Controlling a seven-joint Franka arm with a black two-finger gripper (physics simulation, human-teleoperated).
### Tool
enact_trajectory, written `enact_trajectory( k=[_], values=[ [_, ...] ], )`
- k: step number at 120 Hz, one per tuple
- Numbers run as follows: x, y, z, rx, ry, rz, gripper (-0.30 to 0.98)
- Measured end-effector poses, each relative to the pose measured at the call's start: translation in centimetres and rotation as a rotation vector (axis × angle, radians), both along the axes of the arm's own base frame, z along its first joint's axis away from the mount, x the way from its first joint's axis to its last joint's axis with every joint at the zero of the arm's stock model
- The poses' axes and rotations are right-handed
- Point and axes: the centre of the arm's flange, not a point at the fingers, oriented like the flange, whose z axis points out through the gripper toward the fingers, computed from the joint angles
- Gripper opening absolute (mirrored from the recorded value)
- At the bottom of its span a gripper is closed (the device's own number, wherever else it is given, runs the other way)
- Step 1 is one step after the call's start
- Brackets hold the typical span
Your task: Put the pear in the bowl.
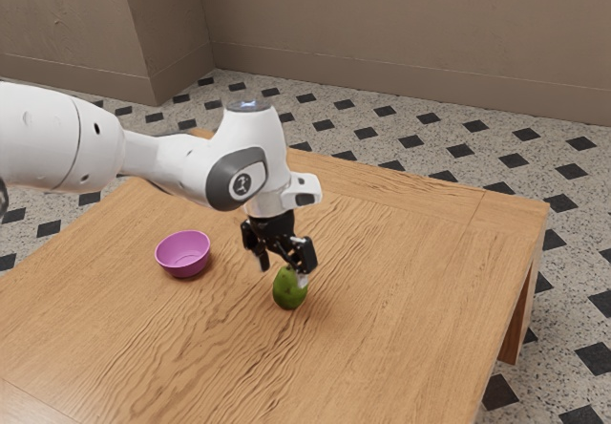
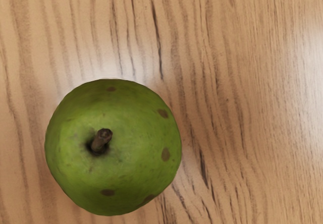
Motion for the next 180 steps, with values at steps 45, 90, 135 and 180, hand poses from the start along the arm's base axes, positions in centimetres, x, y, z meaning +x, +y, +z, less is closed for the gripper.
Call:
enact_trajectory(
  k=[45,90,135,180],
  values=[
    [1.9,1.7,-2.6,-0.011,0.0,0.035,0.69],
    [1.8,1.5,-5.0,-0.032,0.035,0.05,0.69],
    [1.8,1.5,-5.5,-0.039,0.034,0.053,0.55],
    [1.8,1.6,-6.0,-0.043,0.04,0.063,0.41]
  ],
)
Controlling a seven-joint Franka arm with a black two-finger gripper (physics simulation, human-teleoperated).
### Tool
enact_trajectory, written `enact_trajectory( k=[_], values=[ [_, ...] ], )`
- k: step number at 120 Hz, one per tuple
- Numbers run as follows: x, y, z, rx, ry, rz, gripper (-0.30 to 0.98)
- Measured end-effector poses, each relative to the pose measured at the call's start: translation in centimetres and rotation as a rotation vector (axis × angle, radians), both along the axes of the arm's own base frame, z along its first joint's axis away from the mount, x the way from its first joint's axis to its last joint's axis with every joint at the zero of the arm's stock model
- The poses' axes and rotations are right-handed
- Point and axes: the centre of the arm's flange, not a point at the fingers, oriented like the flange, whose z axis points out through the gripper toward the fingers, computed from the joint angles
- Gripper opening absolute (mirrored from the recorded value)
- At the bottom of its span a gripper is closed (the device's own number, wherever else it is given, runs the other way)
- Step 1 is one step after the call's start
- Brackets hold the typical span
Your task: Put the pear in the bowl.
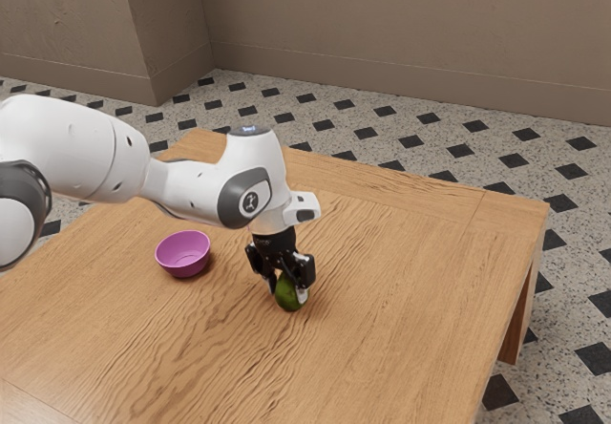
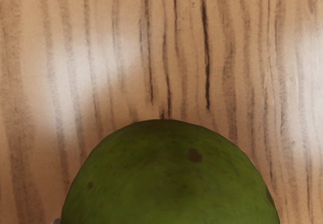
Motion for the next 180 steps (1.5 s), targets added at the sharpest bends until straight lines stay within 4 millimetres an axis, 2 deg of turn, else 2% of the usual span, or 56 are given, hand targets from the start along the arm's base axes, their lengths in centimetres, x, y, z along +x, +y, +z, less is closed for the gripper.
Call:
enact_trajectory(
  k=[21,29,41,53,62,72,79,92,119,131,153,159,180],
  values=[
    [0.1,0.1,0.8,0.003,-0.011,0.005,0.34],
    [0.2,0.4,1.8,0.004,-0.025,0.008,0.31],
    [0.5,2.1,4.4,0.014,-0.056,0.035,0.25],
    [0.6,6.4,8.4,0.038,-0.093,0.1,0.18],
    [0.4,11.2,10.1,0.065,-0.095,0.176,0.13],
    [-0.2,16.6,10.7,0.093,-0.08,0.257,0.1],
    [-0.7,19.7,10.9,0.109,-0.068,0.303,0.08],
    [-1.5,22.9,10.7,0.127,-0.048,0.349,0.04],
    [-1.7,23.7,7.8,0.141,0.011,0.353,0.04],
    [-1.7,23.6,7.1,0.136,0.021,0.353,0.05],
    [-1.3,23.5,7.0,0.11,0.016,0.34,0.25],
    [-1.3,23.5,7.1,0.101,0.016,0.335,0.25],
    [-1.4,23.2,7.3,0.076,0.013,0.305,0.49]
  ],
)
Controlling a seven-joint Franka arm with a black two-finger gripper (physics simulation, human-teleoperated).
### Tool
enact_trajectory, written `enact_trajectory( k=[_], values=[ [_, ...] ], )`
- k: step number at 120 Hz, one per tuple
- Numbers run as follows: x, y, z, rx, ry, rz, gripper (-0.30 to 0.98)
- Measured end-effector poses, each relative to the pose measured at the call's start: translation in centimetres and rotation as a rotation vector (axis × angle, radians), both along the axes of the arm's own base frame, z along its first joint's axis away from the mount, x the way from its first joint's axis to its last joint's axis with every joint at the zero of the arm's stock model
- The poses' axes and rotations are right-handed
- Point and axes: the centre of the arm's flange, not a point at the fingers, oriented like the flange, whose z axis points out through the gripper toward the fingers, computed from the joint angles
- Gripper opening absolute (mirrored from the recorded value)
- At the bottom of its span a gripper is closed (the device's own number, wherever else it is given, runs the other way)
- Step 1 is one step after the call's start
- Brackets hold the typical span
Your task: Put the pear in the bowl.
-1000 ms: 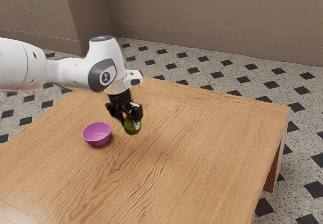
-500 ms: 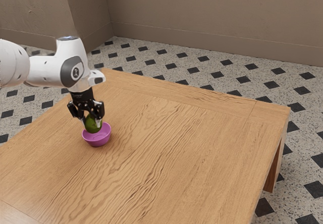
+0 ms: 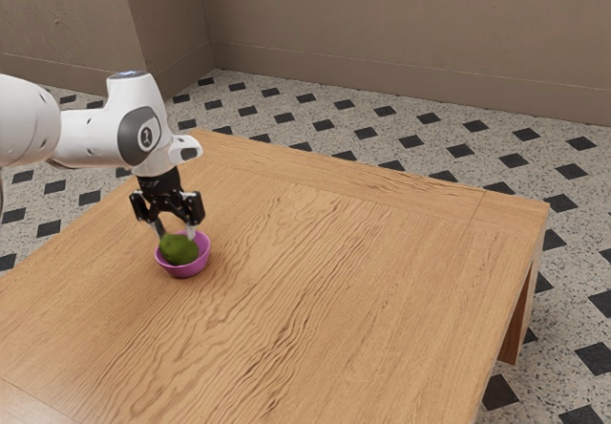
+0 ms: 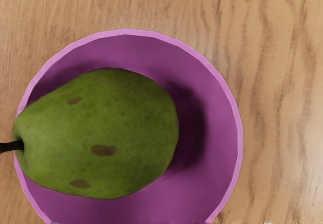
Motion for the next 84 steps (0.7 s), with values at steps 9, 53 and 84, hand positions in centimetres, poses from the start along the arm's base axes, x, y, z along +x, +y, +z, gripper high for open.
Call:
enact_trajectory(
  k=[9,53,84],
  values=[
    [0.2,-0.1,0.6,-0.003,-0.011,-0.015,0.55],
    [1.6,-7.8,28.9,0.012,-0.276,-0.244,0.66],
    [-3.4,-11.5,33.5,0.003,-0.169,-0.299,0.68]
  ],
)
